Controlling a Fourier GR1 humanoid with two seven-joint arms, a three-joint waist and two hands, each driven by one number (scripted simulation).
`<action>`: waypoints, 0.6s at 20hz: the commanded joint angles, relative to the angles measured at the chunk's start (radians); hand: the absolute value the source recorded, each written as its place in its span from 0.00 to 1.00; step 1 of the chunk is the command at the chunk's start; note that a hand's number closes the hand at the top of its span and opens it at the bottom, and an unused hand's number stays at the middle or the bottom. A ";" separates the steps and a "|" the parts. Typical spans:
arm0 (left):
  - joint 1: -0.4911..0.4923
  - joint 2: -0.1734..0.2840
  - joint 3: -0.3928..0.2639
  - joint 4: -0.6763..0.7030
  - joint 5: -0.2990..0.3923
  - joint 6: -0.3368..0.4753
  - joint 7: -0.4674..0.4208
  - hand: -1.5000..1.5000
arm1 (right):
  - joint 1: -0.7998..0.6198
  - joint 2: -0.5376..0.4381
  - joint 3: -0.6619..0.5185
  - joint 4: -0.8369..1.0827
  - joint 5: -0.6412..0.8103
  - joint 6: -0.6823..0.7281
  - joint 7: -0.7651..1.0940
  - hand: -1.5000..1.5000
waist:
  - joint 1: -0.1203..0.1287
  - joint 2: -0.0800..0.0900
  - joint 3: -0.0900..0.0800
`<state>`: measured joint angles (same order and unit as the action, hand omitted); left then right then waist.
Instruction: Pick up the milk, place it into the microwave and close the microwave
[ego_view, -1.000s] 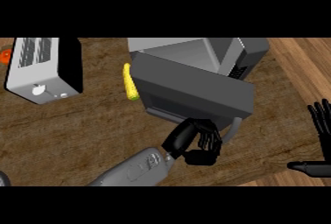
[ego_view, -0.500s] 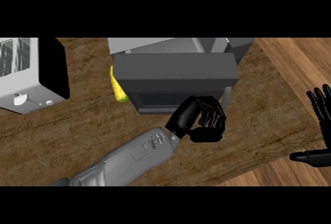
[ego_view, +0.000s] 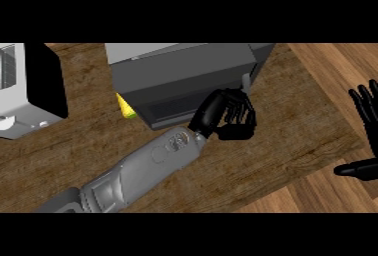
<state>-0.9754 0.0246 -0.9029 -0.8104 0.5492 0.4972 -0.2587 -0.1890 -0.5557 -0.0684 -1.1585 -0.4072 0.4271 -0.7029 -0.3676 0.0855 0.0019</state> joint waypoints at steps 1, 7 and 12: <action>-0.084 -0.023 0.024 0.013 0.031 0.009 -0.003 1.00 | -0.027 -0.009 0.012 -0.011 -0.021 0.072 -0.015 0.00 | -0.030 0.007 0.003; -0.144 -0.024 0.044 0.052 0.063 0.017 -0.021 1.00 | -0.056 -0.024 0.043 -0.050 -0.060 0.144 0.016 0.00 | -0.046 0.017 0.007; -0.186 -0.024 0.051 0.069 0.086 0.022 -0.024 1.00 | -0.077 -0.038 0.079 -0.080 -0.071 0.171 0.067 0.00 | -0.054 0.021 0.007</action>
<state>-1.1050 0.0232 -0.8654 -0.7794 0.6172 0.5158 -0.2876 -0.2518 -0.5836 -0.0084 -1.2287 -0.4663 0.5156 -0.6143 -0.4082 0.0998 0.0070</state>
